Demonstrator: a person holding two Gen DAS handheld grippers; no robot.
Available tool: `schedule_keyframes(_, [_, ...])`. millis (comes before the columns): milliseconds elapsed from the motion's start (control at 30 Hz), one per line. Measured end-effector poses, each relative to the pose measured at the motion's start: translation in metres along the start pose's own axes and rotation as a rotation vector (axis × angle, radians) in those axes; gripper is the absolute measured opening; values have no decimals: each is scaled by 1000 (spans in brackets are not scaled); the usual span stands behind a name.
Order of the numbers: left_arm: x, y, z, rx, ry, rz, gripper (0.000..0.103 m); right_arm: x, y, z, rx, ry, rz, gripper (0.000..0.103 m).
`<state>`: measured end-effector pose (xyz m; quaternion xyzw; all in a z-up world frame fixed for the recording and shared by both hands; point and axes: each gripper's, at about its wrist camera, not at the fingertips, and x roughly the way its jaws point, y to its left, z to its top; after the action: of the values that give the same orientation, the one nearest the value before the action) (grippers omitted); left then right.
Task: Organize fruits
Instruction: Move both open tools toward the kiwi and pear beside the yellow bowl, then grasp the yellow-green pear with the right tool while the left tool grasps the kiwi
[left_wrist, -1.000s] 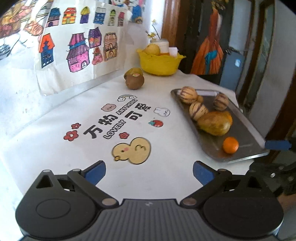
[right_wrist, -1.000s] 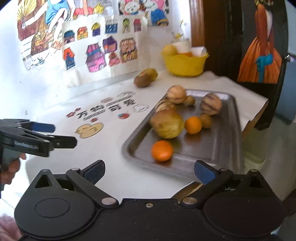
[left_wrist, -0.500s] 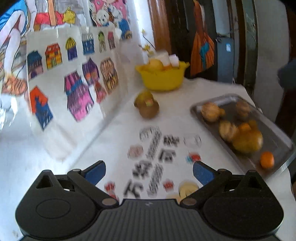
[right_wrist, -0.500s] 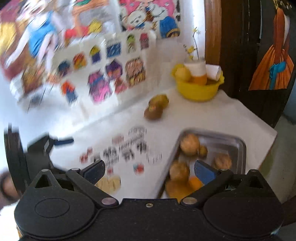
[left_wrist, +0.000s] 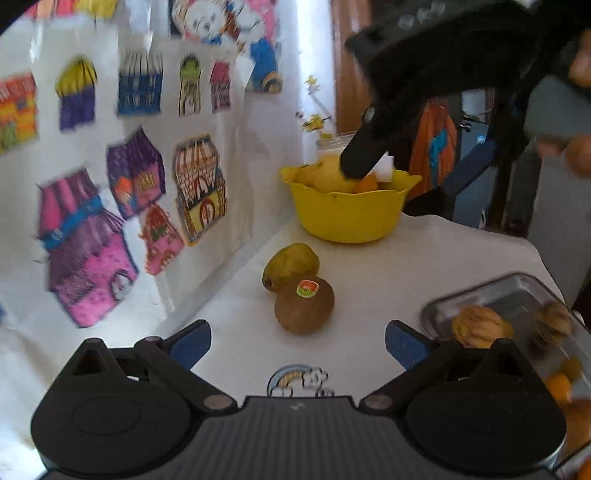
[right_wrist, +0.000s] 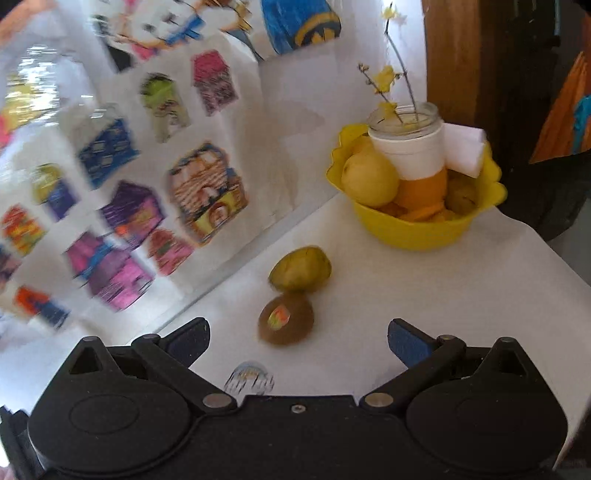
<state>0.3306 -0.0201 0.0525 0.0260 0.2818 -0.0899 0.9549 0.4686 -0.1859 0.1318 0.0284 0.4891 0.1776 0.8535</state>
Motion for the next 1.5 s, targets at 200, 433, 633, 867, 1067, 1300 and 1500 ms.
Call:
schedule_keyframes(200, [44, 19, 2, -110, 15, -12, 102, 68, -12, 25, 49, 33, 66, 100])
schedule_keyframes(433, [75, 27, -2, -164, 41, -26, 99, 124, -6, 38, 17, 88, 88, 87])
schedule_keyframes(633, [91, 31, -7, -216, 47, -64, 93, 149, -6, 42, 16, 118, 69, 83])
schedule_keyframes(867, [98, 33, -11, -251, 44, -76, 86, 164, -7, 45, -11, 128, 27, 79])
schedule_keyframes(1067, [100, 34, -15, -279, 43, -109, 75, 175, -9, 45, -13, 124, 15, 75])
schedule_keyframes(1300, [116, 30, -17, -302, 38, -119, 67, 179, -7, 43, -24, 131, 20, 74])
schedule_keyframes(1500, [118, 22, -14, -293, 31, -120, 60, 185, -6, 42, -28, 118, 24, 73])
